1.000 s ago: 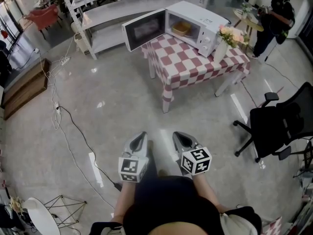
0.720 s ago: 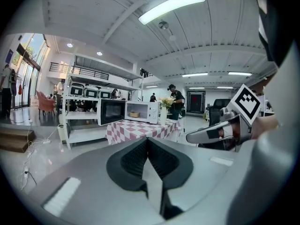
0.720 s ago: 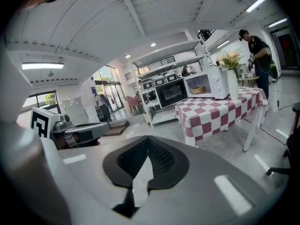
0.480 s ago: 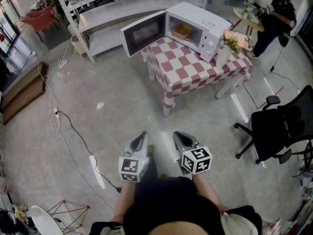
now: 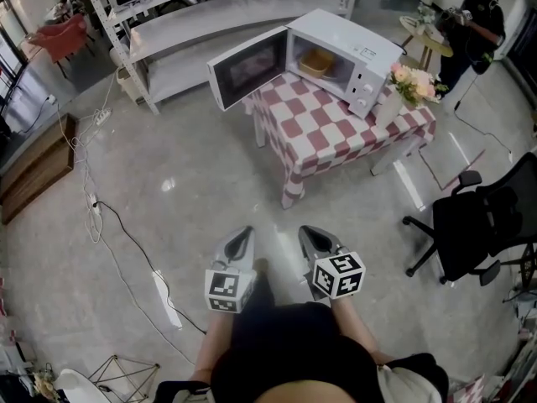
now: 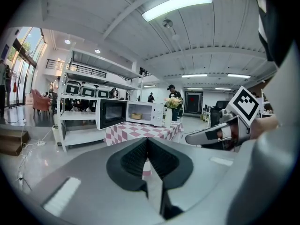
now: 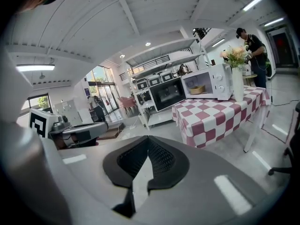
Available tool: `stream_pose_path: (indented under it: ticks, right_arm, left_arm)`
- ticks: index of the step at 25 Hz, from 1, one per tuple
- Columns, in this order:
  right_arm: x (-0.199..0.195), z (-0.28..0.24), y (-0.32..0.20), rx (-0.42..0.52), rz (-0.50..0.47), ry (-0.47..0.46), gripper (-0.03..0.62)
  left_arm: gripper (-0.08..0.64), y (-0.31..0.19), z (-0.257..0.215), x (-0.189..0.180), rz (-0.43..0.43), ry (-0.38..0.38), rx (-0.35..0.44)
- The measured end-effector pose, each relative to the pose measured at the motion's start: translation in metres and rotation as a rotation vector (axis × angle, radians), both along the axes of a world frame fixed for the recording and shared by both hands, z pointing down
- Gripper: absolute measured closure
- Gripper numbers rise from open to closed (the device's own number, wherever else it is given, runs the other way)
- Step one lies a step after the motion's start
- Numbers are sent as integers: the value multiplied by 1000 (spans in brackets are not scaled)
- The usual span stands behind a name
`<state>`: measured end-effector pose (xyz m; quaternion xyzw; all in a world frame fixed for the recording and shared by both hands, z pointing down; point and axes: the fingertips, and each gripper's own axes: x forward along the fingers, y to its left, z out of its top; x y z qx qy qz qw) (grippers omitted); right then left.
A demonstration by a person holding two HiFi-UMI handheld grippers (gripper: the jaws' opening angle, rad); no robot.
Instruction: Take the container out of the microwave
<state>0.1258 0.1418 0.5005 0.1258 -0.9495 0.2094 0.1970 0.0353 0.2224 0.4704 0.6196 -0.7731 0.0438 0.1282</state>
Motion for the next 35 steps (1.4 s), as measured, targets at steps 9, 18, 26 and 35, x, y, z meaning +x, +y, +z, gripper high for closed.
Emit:
stream_pose_path:
  ticks: [9,18,26,35]
  right_arm:
    - [-44,-2,-20,-4,35,-4,592]
    - [-78,0,-36,-8,81,-12,591]
    - [-101,4,-42,-8,114,-23,591]
    - [-112,11,-42,-22,135,-11,591]
  left_arm:
    - [551,-23,0,-45,35,10,7]
    - [551,-39,4,-85,66,12,13]
    - [551,-44,10,-111,93,7,11]
    - [551,-45,17,-125,106,15,8]
